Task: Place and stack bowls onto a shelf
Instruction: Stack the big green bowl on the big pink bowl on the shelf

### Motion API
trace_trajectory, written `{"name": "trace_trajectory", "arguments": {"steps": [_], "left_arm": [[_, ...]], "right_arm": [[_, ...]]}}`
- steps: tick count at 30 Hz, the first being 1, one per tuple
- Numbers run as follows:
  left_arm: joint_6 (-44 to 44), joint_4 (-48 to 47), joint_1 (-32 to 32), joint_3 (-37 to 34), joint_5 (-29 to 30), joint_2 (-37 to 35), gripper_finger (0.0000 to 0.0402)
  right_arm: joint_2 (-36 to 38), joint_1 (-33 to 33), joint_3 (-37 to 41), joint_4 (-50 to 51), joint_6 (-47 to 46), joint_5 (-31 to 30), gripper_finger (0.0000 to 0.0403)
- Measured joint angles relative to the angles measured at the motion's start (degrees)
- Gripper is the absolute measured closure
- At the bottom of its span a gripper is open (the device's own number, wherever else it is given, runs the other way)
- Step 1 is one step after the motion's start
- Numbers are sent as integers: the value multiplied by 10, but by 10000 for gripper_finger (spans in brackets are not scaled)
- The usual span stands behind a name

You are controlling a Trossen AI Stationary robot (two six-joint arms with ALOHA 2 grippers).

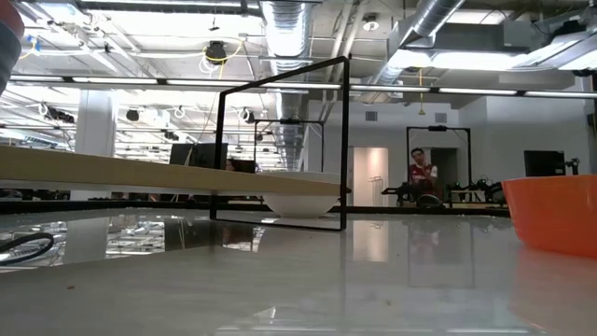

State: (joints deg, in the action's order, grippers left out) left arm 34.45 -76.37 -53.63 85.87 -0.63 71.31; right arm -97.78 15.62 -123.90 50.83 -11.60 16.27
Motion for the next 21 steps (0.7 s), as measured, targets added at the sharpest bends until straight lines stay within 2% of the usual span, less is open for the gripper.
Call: {"name": "trace_trajectory", "arguments": {"steps": [5, 9, 12, 21], "left_arm": [[117, -26, 5, -14, 3, 1, 401], [225, -39, 21, -38, -31, 4, 401], [304, -36, 33, -56, -35, 4, 401], [382, 43, 80, -120, -97, -7, 401]], "right_arm": [[0, -8, 0, -1, -1, -11, 165], [0, -11, 0, -1, -1, -13, 165], [0, -15, 0, 0, -1, -13, 165], [0, -19, 0, 2, -1, -19, 165]]}}
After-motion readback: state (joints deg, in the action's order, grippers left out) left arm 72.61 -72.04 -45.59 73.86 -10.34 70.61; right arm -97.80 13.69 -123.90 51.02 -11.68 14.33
